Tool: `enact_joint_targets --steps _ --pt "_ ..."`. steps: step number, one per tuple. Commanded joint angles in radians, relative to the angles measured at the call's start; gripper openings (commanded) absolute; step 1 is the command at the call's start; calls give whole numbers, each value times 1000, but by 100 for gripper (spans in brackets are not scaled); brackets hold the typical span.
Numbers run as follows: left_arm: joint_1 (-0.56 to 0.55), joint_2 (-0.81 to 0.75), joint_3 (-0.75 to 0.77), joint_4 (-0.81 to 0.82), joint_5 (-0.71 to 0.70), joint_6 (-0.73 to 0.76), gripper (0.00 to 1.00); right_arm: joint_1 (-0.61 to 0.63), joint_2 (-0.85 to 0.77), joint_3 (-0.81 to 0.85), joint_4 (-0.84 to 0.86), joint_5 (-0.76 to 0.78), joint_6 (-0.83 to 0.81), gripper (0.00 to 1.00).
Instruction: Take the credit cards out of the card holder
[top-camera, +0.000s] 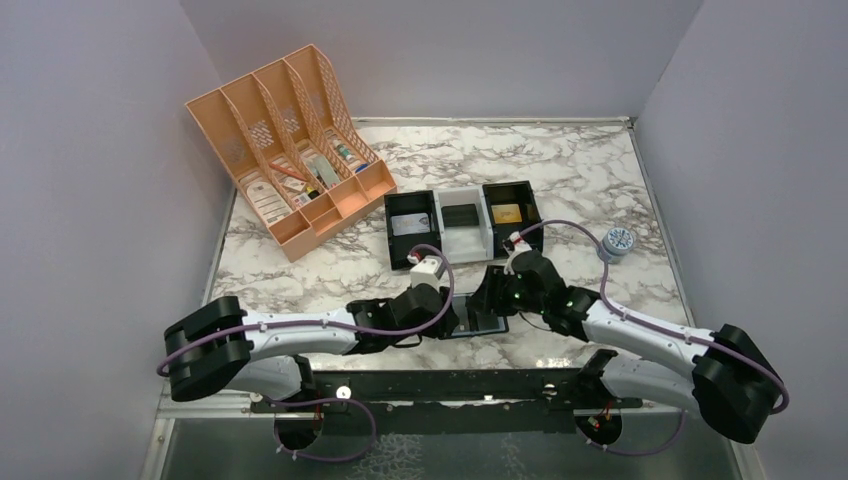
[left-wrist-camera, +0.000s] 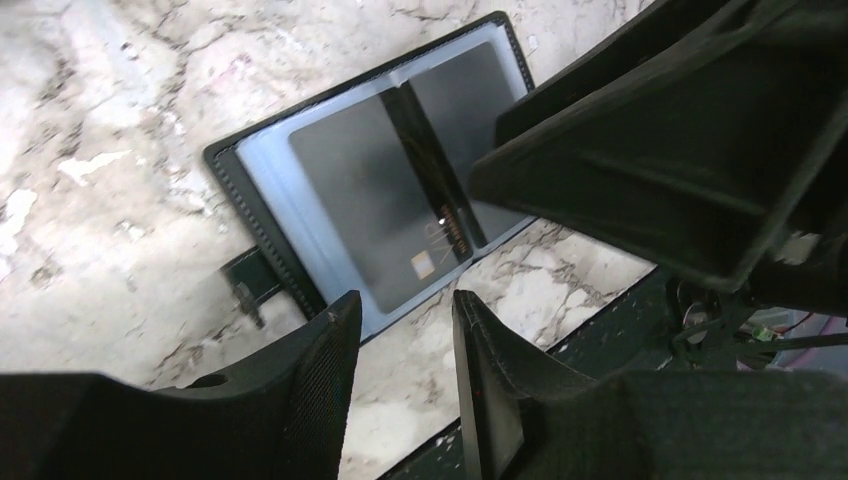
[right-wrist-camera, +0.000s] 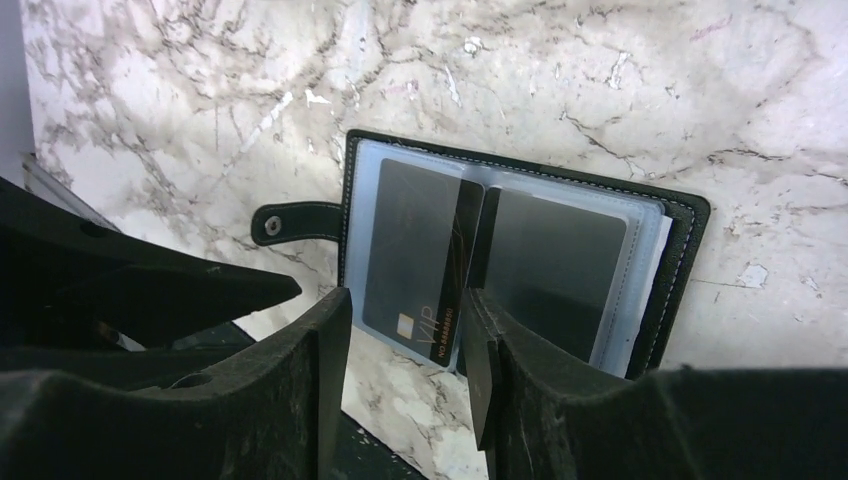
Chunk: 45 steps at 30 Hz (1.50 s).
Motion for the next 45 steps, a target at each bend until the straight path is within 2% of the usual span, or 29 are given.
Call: enact_joint_targets --steps 1,8,15,30,37,45 --pt "-6 88 85 15 21 38 42 -27 49 -16 110 -111 -9 44" --pt "-7 174 125 -20 -27 24 42 -41 170 -20 139 -103 -7 43" --pt "-7 180 102 -44 -52 8 42 -41 296 -69 295 -229 6 39" --pt "0 192 95 -104 -111 -7 36 -43 243 -97 312 -195 28 26" --pt "5 223 102 -93 -101 -23 34 -54 231 -144 417 -262 95 16" --pt "6 222 81 -83 -91 -33 32 -66 203 -156 424 -270 116 8"
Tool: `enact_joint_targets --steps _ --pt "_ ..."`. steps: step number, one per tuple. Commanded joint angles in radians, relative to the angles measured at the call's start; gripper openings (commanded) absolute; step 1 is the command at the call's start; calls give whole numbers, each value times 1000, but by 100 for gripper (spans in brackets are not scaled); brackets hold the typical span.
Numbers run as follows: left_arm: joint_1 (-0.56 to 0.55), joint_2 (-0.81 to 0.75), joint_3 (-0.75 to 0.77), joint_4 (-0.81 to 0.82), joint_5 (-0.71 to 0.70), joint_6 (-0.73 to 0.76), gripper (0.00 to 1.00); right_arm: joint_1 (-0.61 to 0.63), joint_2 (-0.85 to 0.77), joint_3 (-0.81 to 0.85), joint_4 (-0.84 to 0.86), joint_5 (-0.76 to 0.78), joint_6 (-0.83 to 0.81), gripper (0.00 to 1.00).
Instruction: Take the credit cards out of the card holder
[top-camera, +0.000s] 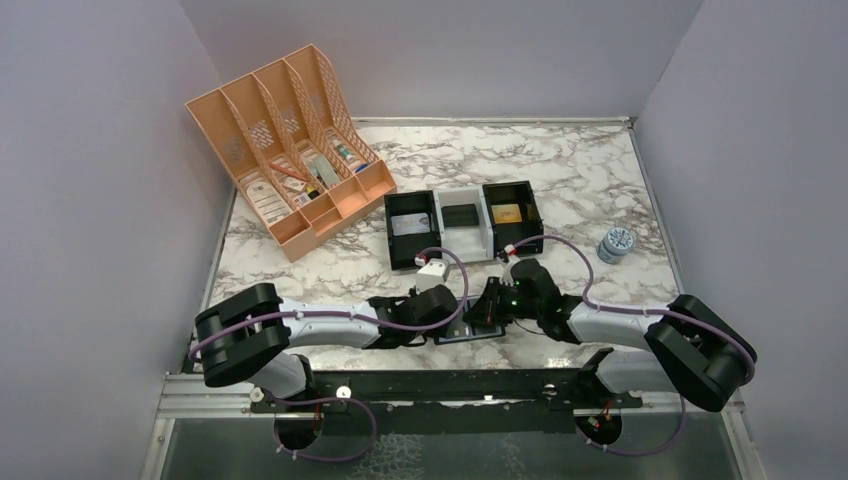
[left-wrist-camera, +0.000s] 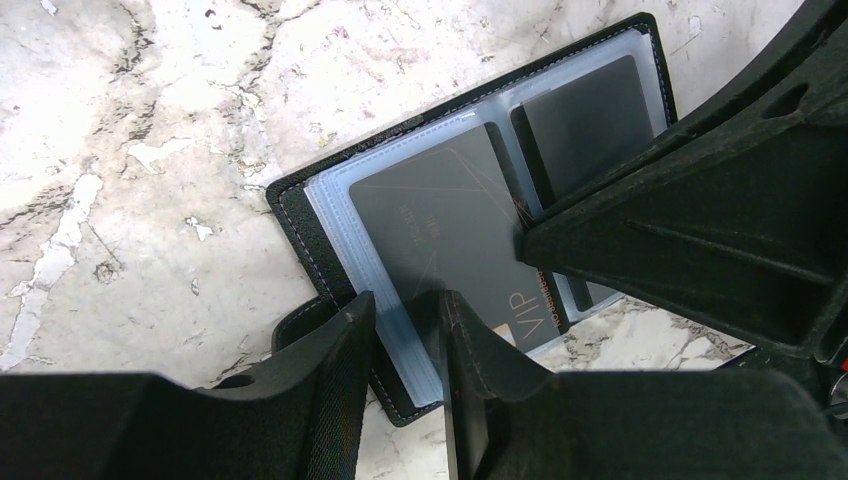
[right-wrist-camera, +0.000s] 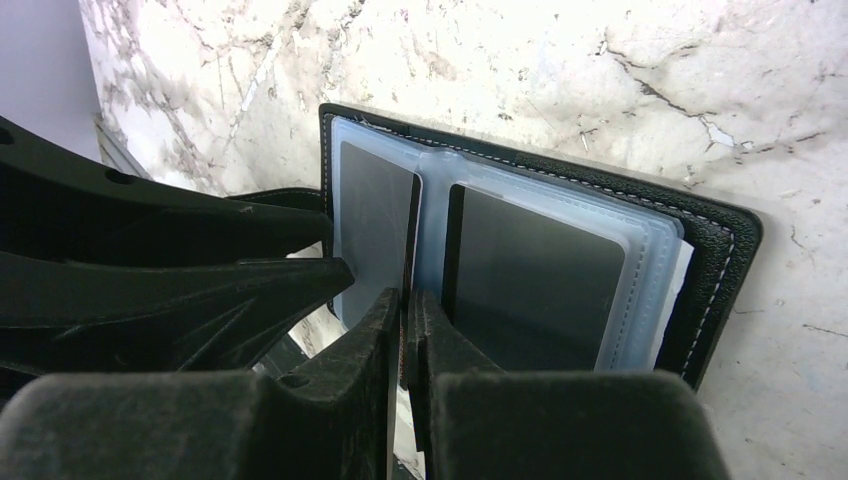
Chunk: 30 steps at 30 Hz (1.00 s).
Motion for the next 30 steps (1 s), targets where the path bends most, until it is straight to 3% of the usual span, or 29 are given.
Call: enact_joint_targets --steps 1,14,17,30 --pt "3 16 -14 2 -8 -21 32 -11 -24 -11 54 -41 24 8" --pt "3 20 -14 -13 -1 -23 34 -38 -12 -21 73 -96 20 7" --pt "3 25 -20 -16 -9 -23 35 -56 1 -25 106 -152 10 3" --pt "3 101 21 -116 -48 -23 27 -108 32 -8 100 -250 -56 3"
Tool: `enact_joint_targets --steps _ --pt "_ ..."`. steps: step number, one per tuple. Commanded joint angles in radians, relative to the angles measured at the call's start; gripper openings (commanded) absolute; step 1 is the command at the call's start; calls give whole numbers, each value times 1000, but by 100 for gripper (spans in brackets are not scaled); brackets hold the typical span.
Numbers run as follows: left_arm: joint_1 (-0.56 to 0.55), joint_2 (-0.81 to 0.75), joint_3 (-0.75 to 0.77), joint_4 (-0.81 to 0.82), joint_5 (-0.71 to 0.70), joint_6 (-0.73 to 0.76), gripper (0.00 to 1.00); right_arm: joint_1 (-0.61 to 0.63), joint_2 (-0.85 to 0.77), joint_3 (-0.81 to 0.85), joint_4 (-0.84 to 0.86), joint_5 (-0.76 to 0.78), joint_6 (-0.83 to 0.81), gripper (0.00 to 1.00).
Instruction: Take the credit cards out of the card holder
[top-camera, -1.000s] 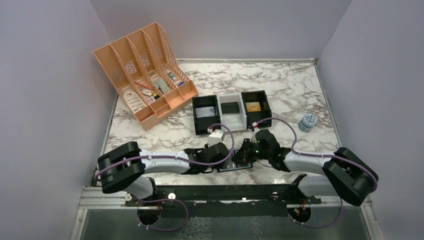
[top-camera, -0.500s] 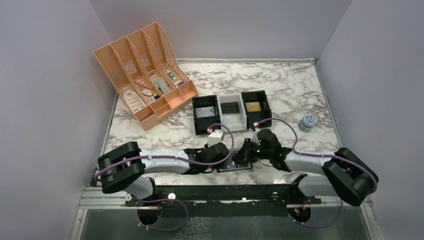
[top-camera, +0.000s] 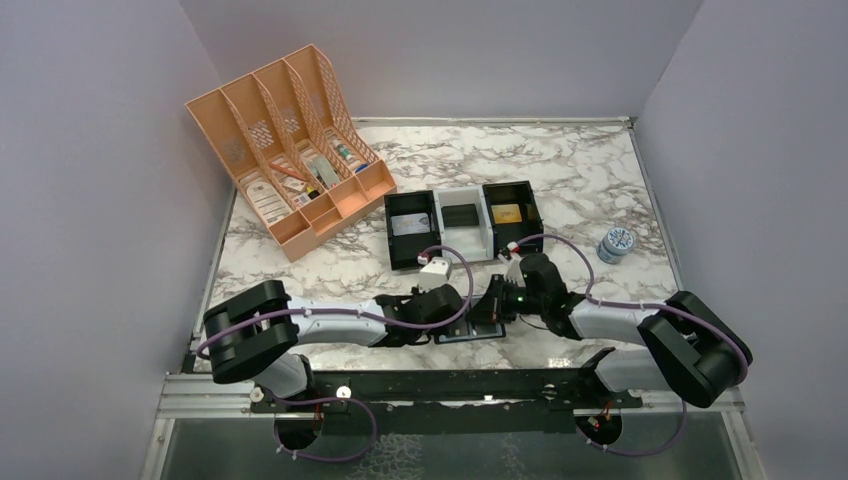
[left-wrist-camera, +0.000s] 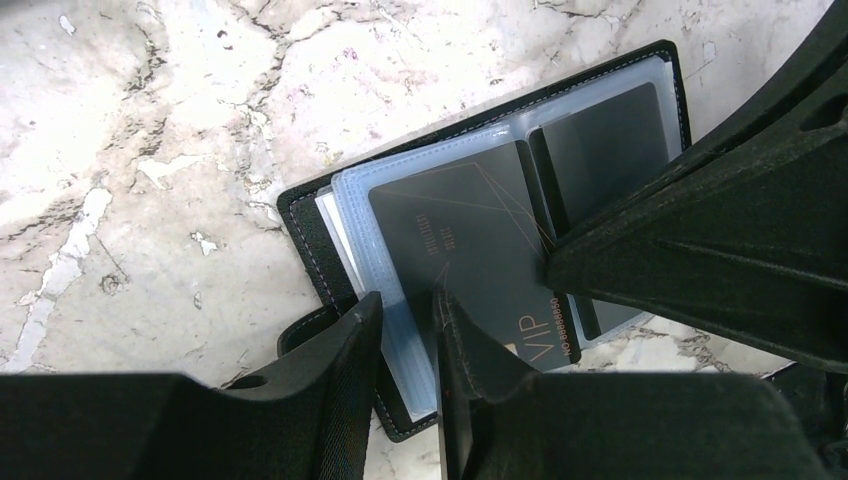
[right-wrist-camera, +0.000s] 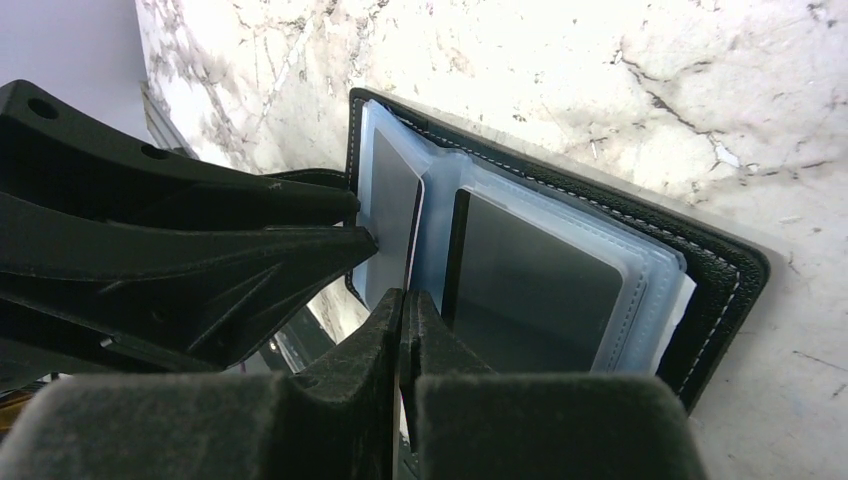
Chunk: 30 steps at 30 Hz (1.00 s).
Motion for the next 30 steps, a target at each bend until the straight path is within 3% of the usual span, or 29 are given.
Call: enact_joint_targets --steps 1,3,4,5,6,13,30 --pt "4 61 -16 -84 -9 -6 27 -12 10 10 39 -75 -33 3" --pt "4 65 -14 -83 -6 -6 27 -15 27 15 40 -82 -30 4" --pt "4 65 -13 -83 -4 464 26 -15 37 16 44 -83 -24 5" --pt "4 65 -12 -84 -5 66 26 -16 47 17 53 -87 -21 5" --pt "4 65 -12 -85 -5 18 26 -16 59 20 58 -92 -21 5" --pt "4 60 -14 -95 -3 14 25 -18 85 24 86 -85 -10 1" --pt "4 39 -22 -97 -11 4 22 -75 -12 -18 -12 -87 -66 1"
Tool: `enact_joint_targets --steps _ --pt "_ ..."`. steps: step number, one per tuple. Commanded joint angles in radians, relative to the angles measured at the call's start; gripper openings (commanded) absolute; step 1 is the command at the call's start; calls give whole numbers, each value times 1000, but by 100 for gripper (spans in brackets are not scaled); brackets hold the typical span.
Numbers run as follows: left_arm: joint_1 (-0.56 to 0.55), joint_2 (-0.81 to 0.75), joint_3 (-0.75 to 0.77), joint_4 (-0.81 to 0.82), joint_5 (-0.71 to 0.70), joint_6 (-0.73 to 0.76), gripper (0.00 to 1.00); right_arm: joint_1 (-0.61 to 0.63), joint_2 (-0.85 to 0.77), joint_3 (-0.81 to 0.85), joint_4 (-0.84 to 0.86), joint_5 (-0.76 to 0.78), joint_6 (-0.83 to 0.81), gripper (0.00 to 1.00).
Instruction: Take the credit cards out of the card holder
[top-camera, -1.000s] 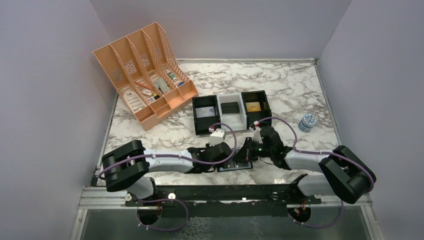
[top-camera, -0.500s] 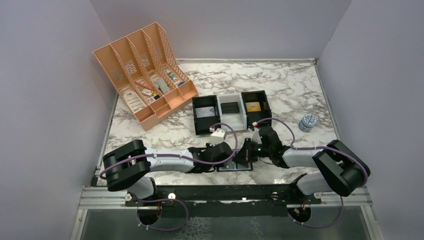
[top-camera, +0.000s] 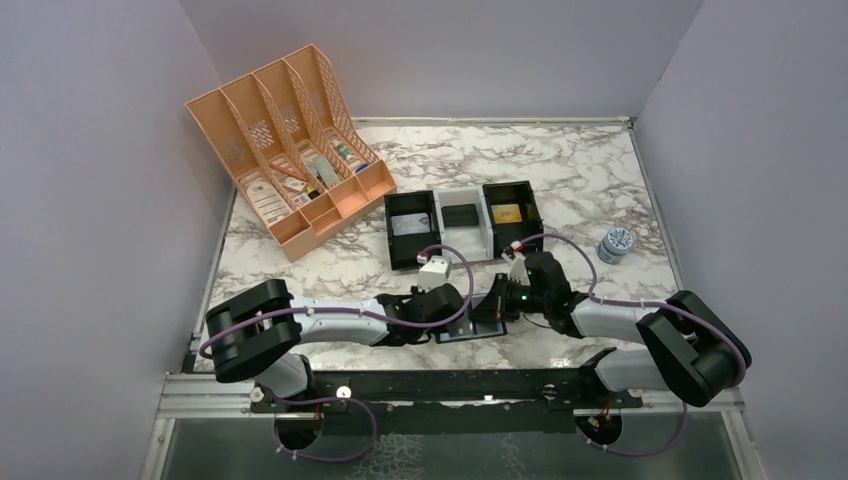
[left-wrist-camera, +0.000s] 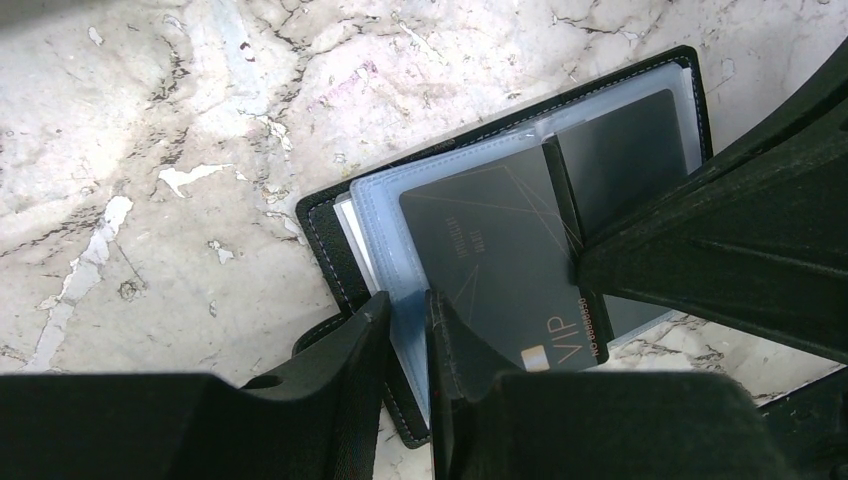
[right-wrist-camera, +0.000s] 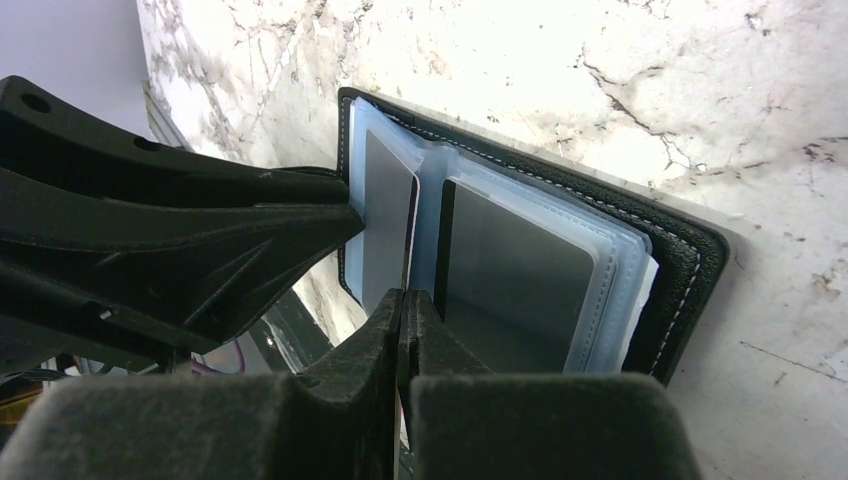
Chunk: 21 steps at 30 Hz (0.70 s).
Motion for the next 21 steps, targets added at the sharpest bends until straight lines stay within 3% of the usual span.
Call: enact_joint_targets --steps 1,8,15,21 --pt "4 24 -35 -87 8 -1 23 -10 -18 -10 -8 -41 -26 1" --pt "4 27 -25 -87 18 2 23 -14 -5 0 31 -89 5 1" --pt "1 -40 41 -87 51 78 45 -14 34 17 5 -59 0 1" --pt "-1 91 235 -362 3 109 45 -15 29 16 -4 -38 -5 1"
